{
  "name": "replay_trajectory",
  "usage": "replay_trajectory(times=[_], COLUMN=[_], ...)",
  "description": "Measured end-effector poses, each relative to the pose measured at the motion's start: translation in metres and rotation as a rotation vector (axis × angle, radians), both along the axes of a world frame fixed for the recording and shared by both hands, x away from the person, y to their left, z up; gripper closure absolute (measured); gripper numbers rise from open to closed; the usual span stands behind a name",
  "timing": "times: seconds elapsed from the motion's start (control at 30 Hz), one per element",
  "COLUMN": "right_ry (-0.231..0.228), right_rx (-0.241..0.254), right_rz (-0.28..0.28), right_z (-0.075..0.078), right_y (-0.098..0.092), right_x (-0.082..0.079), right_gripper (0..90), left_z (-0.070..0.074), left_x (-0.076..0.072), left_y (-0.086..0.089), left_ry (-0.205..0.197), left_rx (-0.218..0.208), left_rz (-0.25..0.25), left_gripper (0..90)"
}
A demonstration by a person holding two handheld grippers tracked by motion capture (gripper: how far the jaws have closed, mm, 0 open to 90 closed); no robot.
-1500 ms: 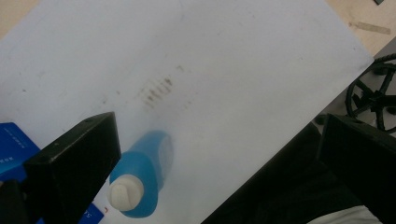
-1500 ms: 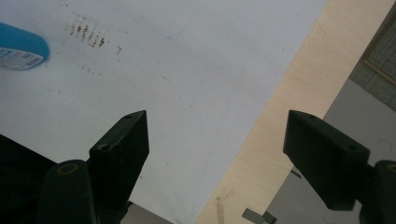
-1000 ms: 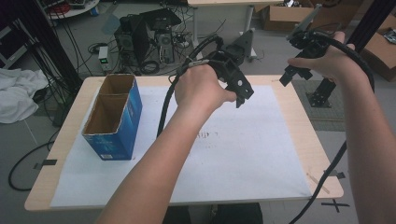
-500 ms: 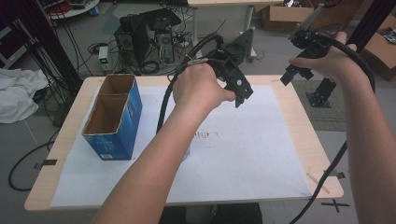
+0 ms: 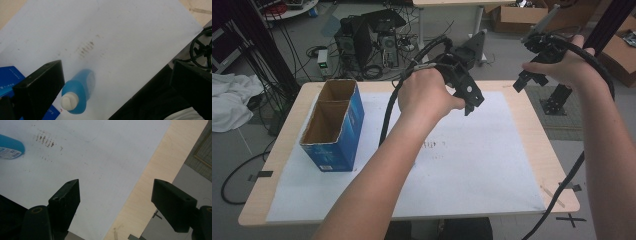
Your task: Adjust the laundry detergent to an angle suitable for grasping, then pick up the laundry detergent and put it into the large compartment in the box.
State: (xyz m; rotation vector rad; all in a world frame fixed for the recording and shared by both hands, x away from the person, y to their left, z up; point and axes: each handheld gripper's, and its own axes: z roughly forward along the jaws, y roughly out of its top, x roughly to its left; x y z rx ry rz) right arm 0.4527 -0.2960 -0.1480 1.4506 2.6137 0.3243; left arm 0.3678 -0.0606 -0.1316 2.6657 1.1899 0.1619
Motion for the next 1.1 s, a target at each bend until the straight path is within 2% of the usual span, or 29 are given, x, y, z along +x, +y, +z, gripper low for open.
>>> replay_trajectory(times=[0.7,0.87,1.1], right_ry=[-0.002,0.001,0.002], right_rx=[-0.002,-0.003,-0.005], right_rz=[0.000,-0.007,-0.006], right_z=[-0.002,-0.003,-0.006], right_y=[0.002,0.002,0.002], right_x=[0.001,0.001,0.002], right_gripper=[23.3,23.3,23.2], left_z=[0.000,-0.001,-0.004], left_x=[-0.002,-0.001,0.002], left_y=[0.001,0.006,0.029], left_ry=[0.001,0.002,0.005], left_rx=[-0.003,0.010,0.017], left_rz=[-0.006,0.005,0.058], left_gripper=[0.1,0.1,0.1])
